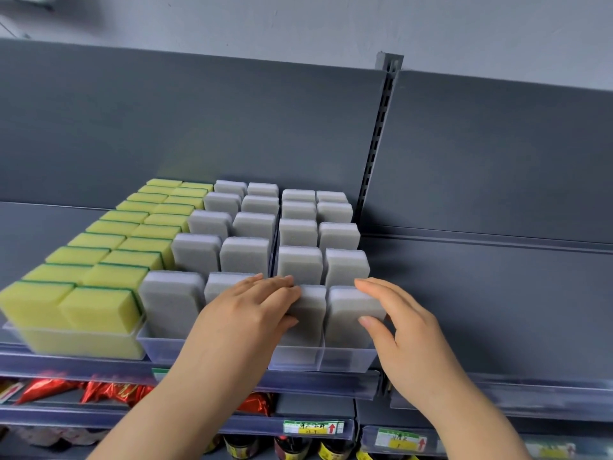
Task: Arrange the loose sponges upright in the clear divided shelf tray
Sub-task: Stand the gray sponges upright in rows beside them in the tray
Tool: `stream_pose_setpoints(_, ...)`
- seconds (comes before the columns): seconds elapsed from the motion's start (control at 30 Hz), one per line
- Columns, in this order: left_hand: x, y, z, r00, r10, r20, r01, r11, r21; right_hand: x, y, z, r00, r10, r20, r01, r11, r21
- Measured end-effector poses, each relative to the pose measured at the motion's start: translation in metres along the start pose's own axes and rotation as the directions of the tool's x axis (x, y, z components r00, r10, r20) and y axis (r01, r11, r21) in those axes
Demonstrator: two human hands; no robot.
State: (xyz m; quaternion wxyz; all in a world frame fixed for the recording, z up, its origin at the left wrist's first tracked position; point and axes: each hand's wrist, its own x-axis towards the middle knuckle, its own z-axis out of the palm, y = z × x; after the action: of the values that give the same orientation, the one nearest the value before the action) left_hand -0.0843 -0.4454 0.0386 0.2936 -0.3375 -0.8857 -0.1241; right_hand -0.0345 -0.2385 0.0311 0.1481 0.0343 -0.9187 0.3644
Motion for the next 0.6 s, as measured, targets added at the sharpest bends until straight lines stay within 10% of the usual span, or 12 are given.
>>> stream_pose_setpoints(0.6, 0.006, 0.02, -0.012, 0.986, -0.094, 0.141, 0.075, 0.988, 0.135, 0.008, 0.002, -0.019, 0.981, -0.128, 0.148, 0.151, 0.976, -0.159)
